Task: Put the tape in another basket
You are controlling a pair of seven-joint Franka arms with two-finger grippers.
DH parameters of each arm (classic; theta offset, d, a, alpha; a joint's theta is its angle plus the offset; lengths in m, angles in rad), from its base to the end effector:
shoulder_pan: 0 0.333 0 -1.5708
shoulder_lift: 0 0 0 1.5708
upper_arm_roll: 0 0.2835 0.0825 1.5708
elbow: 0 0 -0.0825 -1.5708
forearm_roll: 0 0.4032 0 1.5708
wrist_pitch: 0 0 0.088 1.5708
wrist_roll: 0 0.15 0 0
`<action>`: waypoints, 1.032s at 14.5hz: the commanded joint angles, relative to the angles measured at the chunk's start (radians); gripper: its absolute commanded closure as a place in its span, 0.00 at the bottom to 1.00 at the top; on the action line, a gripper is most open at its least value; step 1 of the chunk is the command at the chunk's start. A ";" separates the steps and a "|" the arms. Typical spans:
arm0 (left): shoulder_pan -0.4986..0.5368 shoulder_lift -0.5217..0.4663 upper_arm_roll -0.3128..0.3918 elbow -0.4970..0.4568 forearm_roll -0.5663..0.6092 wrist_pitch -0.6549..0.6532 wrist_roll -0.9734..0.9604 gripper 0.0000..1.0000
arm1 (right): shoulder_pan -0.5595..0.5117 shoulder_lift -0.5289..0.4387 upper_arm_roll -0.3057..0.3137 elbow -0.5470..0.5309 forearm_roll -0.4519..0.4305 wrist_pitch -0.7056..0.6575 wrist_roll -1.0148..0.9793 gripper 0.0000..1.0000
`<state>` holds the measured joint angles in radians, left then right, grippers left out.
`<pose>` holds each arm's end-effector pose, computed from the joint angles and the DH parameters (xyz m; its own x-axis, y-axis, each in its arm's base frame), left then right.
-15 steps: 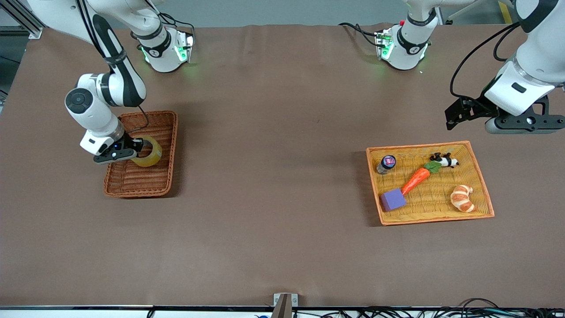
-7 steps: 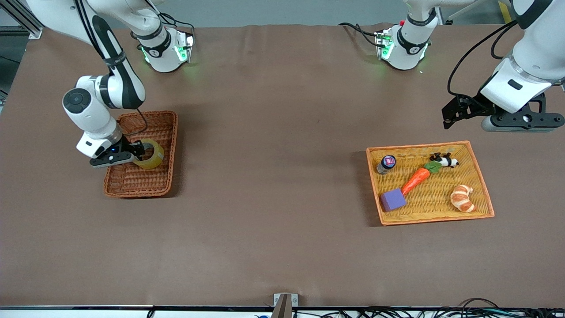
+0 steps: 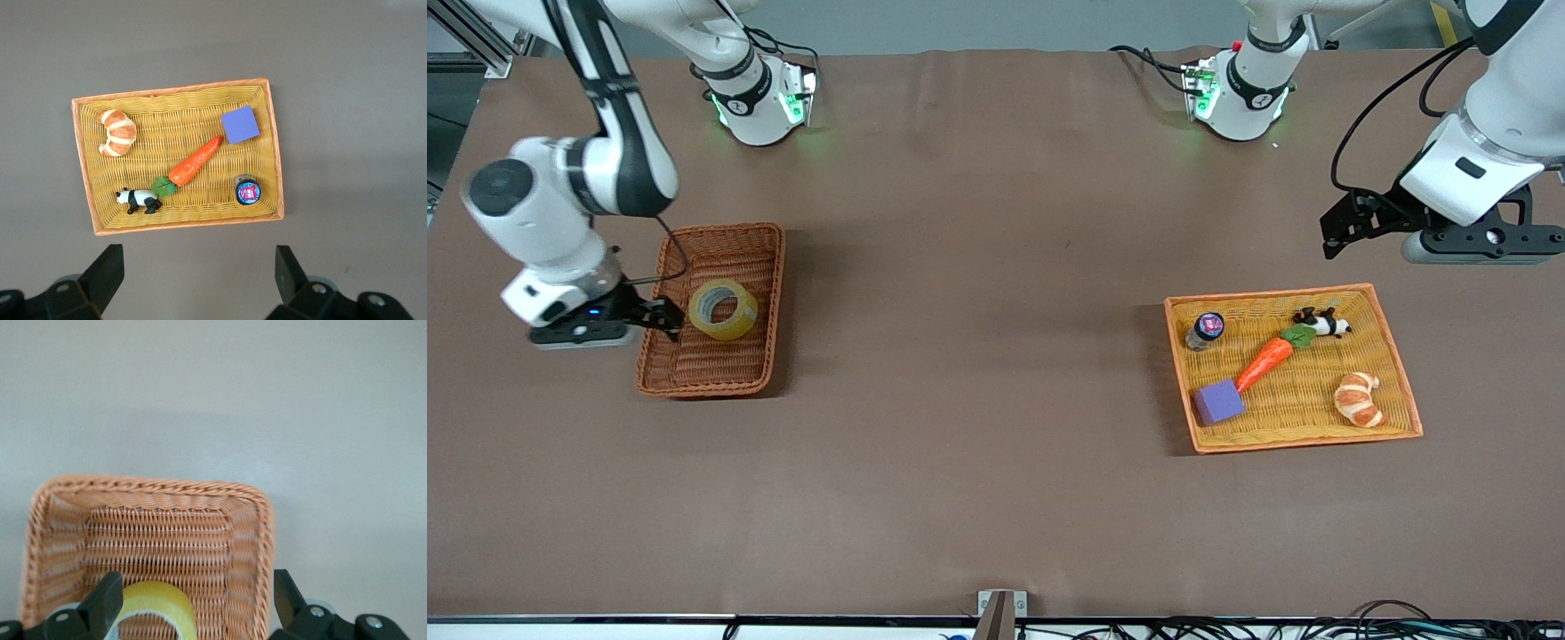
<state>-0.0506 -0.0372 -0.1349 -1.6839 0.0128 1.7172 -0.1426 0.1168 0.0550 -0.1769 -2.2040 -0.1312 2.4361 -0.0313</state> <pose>0.5688 -0.1059 0.5275 0.9964 -0.0446 0.0719 -0.0441 -0.9990 -0.0076 0.5737 -0.0388 0.2877 0.9831 0.0735 0.1674 0.0544 -0.9918 0.1160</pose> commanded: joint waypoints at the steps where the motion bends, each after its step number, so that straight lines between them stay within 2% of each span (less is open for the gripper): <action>1: 0.008 -0.004 -0.003 0.013 0.004 -0.019 -0.014 0.00 | -0.137 -0.020 0.173 0.250 0.016 -0.336 0.083 0.00; 5: 0.009 0.000 -0.003 0.021 0.004 -0.018 -0.009 0.00 | -0.080 -0.017 0.174 0.563 0.022 -0.712 0.174 0.00; 8: 0.011 -0.016 -0.003 0.013 -0.001 -0.039 -0.008 0.00 | -0.063 -0.021 0.153 0.705 0.099 -0.924 0.177 0.00; 10: 0.012 -0.048 -0.003 -0.005 -0.005 -0.047 -0.008 0.00 | -0.048 -0.038 0.122 0.744 0.137 -1.008 0.174 0.00; 12: 0.018 -0.053 0.000 -0.007 -0.016 -0.047 -0.006 0.00 | -0.046 -0.047 0.097 0.739 0.172 -1.013 0.154 0.00; 15: 0.018 -0.043 0.003 0.023 -0.017 -0.045 -0.006 0.00 | -0.032 -0.040 0.097 0.737 0.168 -1.002 0.120 0.00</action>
<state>-0.0406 -0.0740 -0.1306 -1.6764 0.0084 1.6825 -0.1427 0.0613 0.0114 -0.0642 -1.4693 0.0202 1.4350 0.1105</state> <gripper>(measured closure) 0.000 0.000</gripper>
